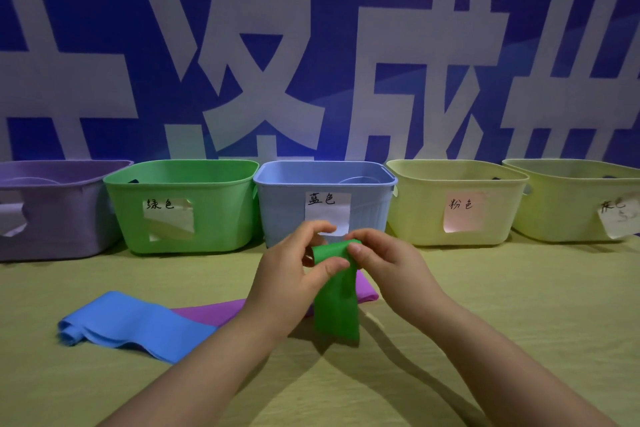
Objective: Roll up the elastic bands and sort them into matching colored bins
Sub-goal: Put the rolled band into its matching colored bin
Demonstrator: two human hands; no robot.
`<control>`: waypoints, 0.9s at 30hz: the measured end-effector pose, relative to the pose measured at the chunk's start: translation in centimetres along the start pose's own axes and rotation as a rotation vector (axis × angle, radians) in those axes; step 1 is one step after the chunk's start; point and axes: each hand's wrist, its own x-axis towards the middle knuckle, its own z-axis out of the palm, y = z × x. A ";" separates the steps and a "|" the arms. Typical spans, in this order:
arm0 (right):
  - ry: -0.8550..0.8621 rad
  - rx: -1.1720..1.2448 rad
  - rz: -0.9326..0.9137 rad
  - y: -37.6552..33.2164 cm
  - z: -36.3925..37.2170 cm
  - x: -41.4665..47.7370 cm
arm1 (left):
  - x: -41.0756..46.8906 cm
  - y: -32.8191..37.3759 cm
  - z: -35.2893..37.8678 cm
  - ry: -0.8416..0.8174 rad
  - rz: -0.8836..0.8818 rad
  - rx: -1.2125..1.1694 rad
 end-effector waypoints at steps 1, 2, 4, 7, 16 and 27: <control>0.001 -0.003 -0.004 0.0 0.0 0.0 | 0.0 -0.1 0.0 -0.010 0.021 0.023; -0.003 -0.001 -0.002 0.0 -0.1 0.0 | -0.1 -0.1 0.0 -0.017 0.042 0.043; -0.021 0.025 0.016 -0.2 -0.2 0.0 | -0.1 -0.3 0.1 0.003 0.070 0.067; -0.039 0.071 0.057 -0.2 -0.2 0.0 | 0.0 -0.5 0.1 0.051 0.086 0.111; 0.002 0.066 -0.003 -0.2 0.1 0.0 | 0.2 -0.4 -0.1 0.050 0.000 0.071; -0.057 0.004 0.042 -0.1 0.0 -0.1 | -0.1 -0.7 0.1 0.041 0.118 0.172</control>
